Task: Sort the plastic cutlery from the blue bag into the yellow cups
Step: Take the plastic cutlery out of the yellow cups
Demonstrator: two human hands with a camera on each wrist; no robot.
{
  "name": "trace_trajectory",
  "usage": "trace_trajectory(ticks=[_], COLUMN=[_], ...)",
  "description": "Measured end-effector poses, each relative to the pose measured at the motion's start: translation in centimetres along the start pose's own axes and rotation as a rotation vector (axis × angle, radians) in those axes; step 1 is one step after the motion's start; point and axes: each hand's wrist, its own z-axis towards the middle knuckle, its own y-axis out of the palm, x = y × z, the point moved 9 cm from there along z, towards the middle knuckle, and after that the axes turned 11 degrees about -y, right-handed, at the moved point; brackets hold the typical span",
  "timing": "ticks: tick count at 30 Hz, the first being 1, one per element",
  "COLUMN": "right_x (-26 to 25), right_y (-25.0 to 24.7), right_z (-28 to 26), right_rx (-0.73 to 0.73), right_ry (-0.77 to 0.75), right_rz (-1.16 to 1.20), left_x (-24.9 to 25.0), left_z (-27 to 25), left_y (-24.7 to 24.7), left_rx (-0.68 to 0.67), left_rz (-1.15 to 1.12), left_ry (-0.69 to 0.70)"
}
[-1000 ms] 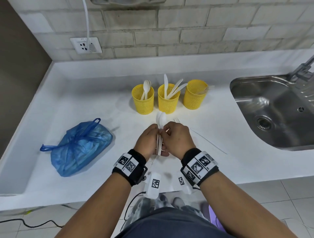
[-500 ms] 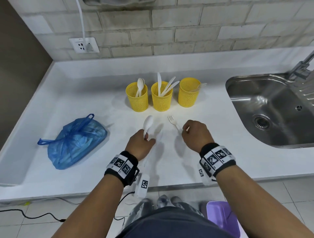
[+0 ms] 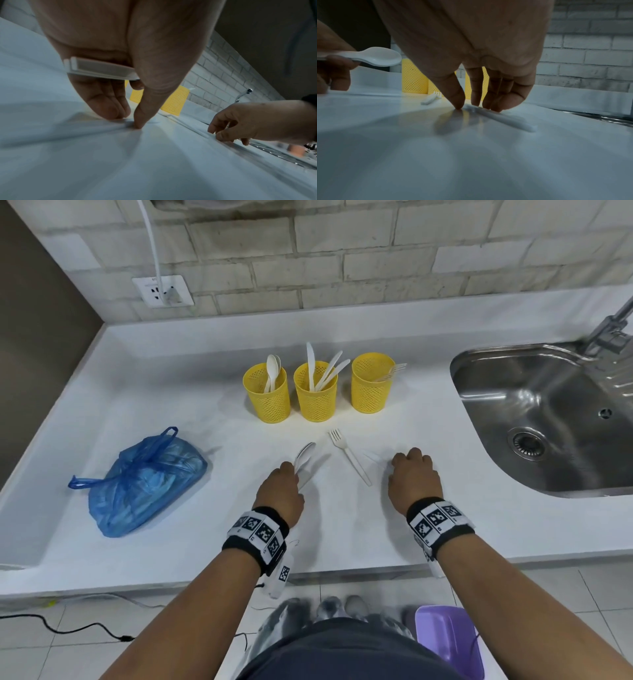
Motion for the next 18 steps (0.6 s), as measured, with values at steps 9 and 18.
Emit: trace_trajectory(ticks=[9, 18], right_x=[-0.2, 0.3], right_y=[0.0, -1.1], right_z=[0.8, 0.3], right_rx=[-0.034, 0.038], right_ry=[-0.021, 0.063], right_rz=[0.124, 0.555], left_x=[-0.6, -0.2], left_z=[0.2, -0.4], left_y=[-0.2, -1.6], left_rx=[-0.050, 0.058], left_rz=[-0.192, -0.353], left_ry=[-0.127, -0.112])
